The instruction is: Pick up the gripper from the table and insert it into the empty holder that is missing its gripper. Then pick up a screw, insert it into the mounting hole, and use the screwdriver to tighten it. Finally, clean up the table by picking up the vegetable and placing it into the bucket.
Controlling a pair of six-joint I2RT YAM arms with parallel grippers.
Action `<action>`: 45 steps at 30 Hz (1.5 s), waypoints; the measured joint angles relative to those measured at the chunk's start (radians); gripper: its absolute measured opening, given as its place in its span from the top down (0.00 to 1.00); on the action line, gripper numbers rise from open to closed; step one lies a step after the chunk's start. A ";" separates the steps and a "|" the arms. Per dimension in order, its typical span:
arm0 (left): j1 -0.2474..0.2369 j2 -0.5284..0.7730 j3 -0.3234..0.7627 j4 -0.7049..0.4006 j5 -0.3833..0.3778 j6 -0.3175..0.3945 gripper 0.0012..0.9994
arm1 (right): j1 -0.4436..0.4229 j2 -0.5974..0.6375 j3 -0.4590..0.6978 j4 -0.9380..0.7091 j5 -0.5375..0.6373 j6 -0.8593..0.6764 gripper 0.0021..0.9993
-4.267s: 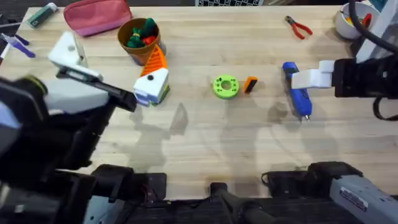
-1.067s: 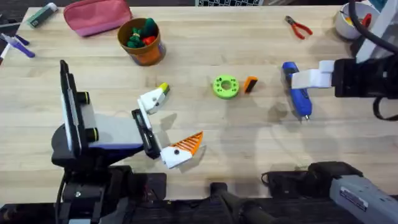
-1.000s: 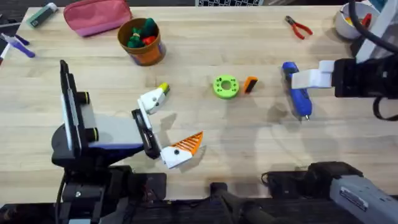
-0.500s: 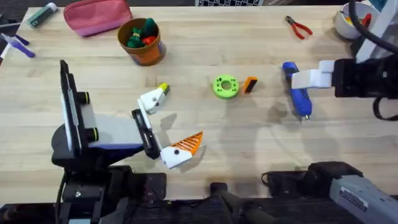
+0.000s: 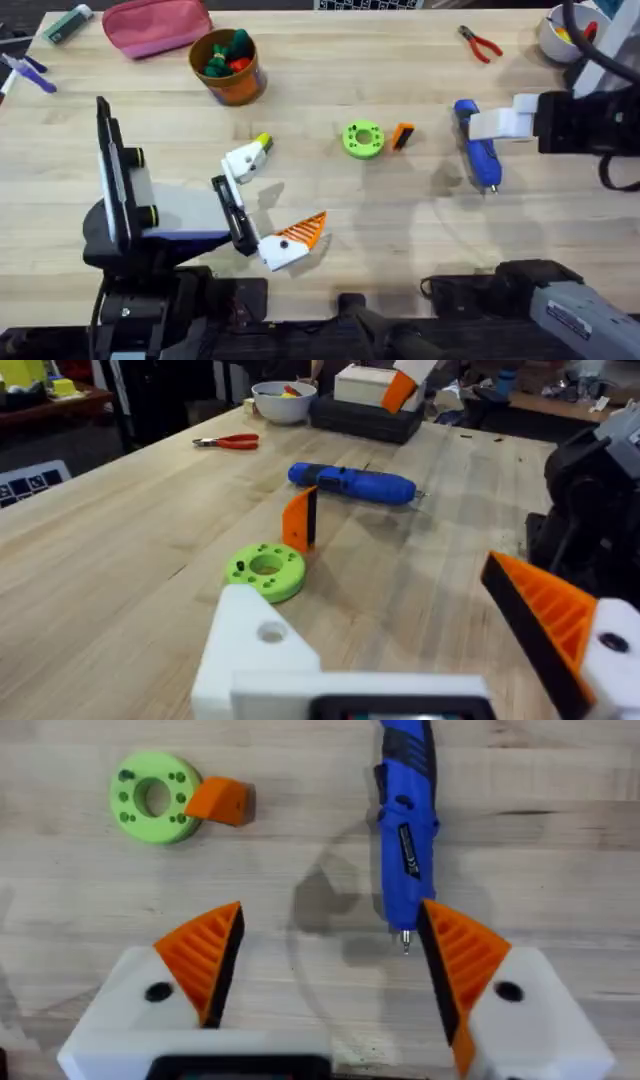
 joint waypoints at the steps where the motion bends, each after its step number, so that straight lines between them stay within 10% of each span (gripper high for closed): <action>1: 0.000 0.000 0.000 0.000 0.000 0.000 0.01 | 0.000 0.000 0.000 0.002 0.000 0.000 0.01; 19: 0.000 0.000 0.000 0.000 0.000 0.000 0.01 | 0.019 0.000 0.000 -0.010 0.006 0.116 0.01; 45: 0.000 0.000 0.000 0.000 0.000 0.000 0.01 | 0.463 0.364 0.140 -0.092 0.087 0.626 0.01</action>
